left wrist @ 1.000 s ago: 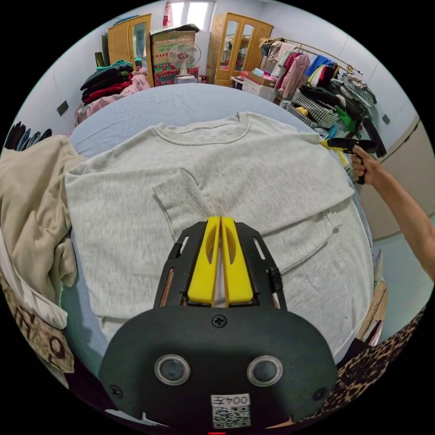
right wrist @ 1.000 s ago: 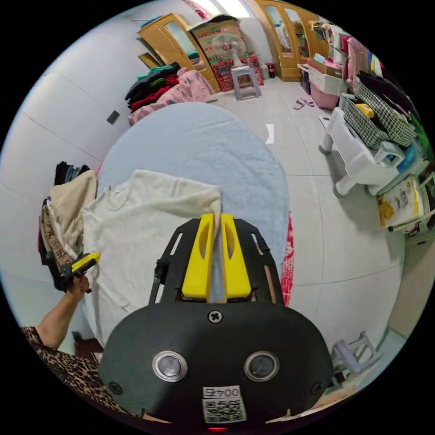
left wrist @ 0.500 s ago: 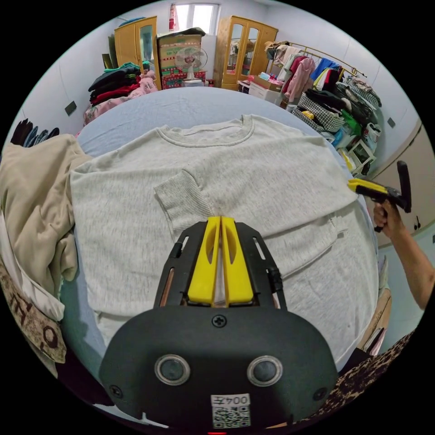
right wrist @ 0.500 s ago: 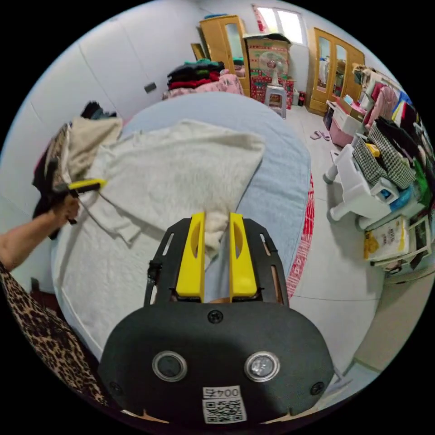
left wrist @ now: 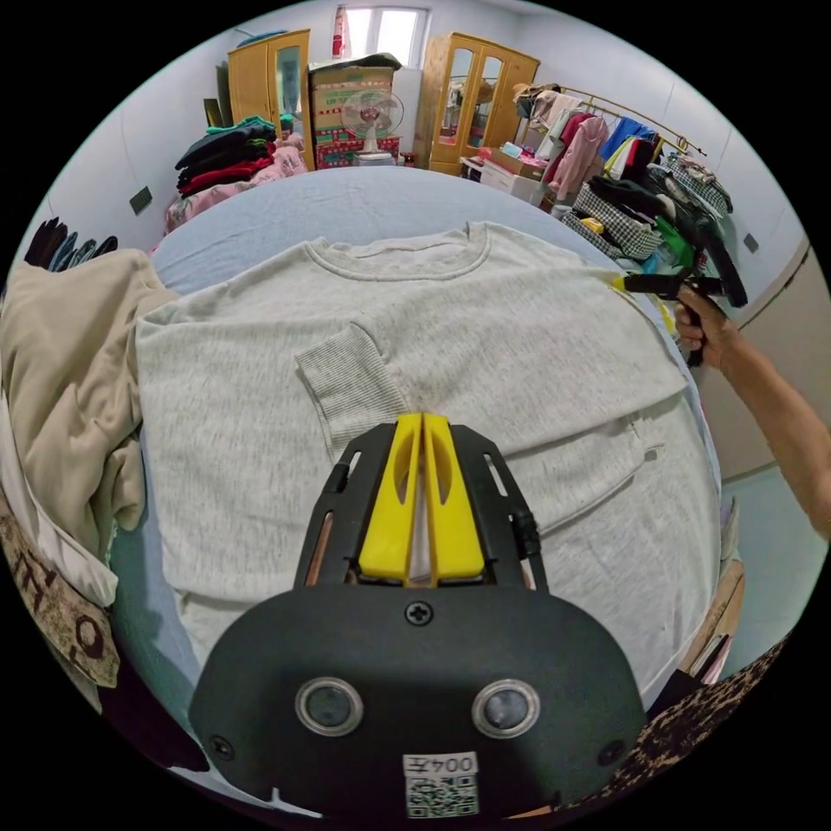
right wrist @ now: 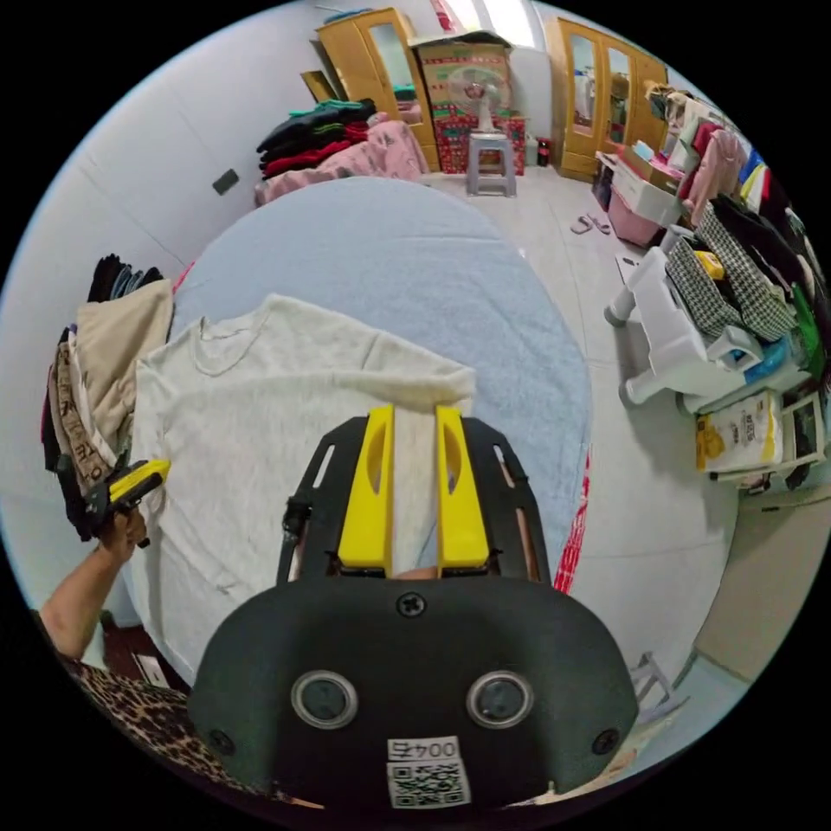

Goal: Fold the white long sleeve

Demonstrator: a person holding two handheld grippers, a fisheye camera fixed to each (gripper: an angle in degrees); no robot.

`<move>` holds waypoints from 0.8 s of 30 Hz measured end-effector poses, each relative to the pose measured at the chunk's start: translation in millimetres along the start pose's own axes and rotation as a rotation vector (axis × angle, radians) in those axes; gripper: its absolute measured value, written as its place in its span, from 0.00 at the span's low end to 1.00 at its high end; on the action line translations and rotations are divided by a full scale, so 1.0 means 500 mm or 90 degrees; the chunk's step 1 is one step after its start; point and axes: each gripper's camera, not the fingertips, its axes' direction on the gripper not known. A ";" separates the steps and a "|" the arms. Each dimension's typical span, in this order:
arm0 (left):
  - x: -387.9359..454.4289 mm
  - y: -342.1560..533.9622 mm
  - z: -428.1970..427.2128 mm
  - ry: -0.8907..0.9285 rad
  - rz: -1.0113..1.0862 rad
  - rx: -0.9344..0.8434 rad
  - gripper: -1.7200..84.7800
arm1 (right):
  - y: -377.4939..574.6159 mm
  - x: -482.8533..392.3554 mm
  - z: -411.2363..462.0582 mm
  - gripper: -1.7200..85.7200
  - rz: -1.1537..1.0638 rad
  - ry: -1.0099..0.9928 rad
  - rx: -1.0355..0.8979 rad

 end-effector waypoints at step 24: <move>0.028 0.452 -0.170 0.033 -0.050 -0.017 0.02 | 0.896 -0.545 0.242 0.07 -0.047 -0.077 -0.357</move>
